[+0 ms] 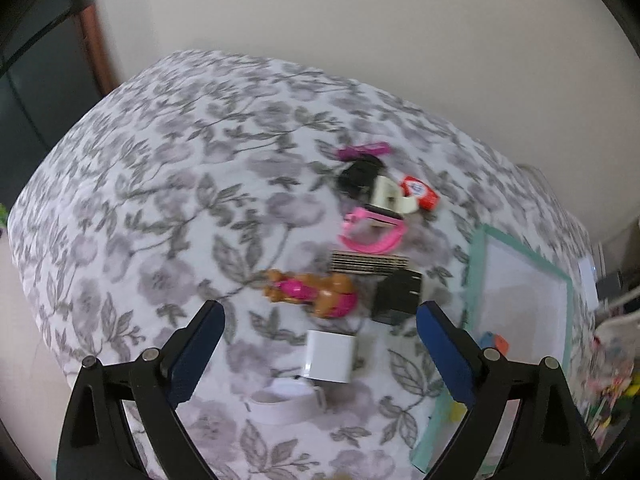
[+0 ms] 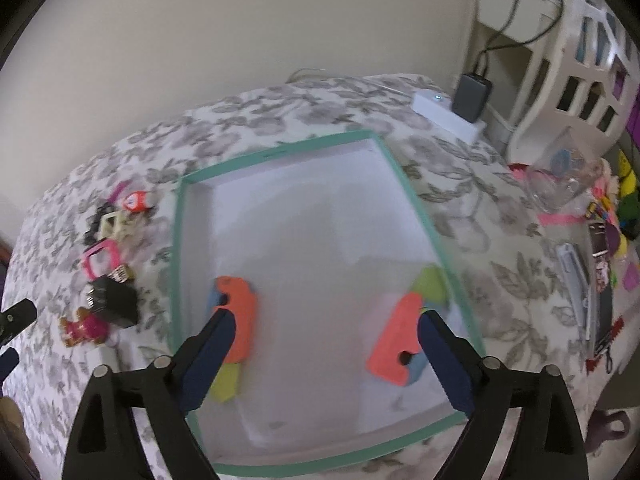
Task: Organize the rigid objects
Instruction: 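Move the left tool to the white watch while the right tool approaches the white charger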
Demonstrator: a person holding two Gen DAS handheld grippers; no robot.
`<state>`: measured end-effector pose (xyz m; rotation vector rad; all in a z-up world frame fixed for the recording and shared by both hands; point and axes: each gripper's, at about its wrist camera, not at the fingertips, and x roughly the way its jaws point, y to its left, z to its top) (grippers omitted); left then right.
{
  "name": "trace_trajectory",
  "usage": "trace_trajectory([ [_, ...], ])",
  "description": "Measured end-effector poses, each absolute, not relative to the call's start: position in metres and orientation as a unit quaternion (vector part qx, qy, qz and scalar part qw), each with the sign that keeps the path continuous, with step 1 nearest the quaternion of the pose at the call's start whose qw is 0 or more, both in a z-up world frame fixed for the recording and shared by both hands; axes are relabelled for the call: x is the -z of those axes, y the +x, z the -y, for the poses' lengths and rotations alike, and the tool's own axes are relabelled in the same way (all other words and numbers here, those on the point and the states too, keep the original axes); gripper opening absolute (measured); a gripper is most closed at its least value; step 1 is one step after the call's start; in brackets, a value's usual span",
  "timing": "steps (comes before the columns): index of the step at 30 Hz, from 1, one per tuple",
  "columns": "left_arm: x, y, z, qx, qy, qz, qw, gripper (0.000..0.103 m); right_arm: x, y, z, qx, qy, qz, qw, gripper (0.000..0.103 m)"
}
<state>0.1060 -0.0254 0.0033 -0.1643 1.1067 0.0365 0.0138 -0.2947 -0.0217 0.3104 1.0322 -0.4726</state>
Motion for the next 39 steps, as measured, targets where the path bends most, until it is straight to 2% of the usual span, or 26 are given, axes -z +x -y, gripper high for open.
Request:
trace_trajectory([
  [2, 0.0, 0.106, 0.017, -0.024, -0.085, -0.532, 0.842, 0.103, 0.023, 0.016, 0.285, 0.213, 0.143, -0.486, 0.835, 0.103],
  [14, -0.006, 0.1, -0.042, -0.102, -0.113, -0.518, 0.842, 0.103, 0.011, 0.031, 0.216, 0.121, 0.118, -0.468, 0.867, 0.103],
  [27, 0.061, 0.096, -0.03, -0.054, -0.095, -0.655, 0.748, 0.103, 0.042, 0.043, 0.181, 0.095, 0.11, -0.523, 0.84, 0.103],
  [36, 0.079, 0.09, -0.009, -0.014, -0.09, -0.682, 0.726, 0.103, 0.043, 0.039, 0.2, 0.124, 0.132, -0.525, 0.832, 0.103],
  [38, 0.083, 0.087, -0.006, -0.005, -0.098, -0.688, 0.719, 0.097, 0.044, 0.04, 0.198, 0.123, 0.128, -0.527, 0.831, 0.103],
  [39, 0.084, 0.086, -0.005, -0.002, -0.1, -0.689, 0.718, 0.089, 0.044, 0.04, 0.198, 0.123, 0.126, -0.527, 0.831, 0.103],
])
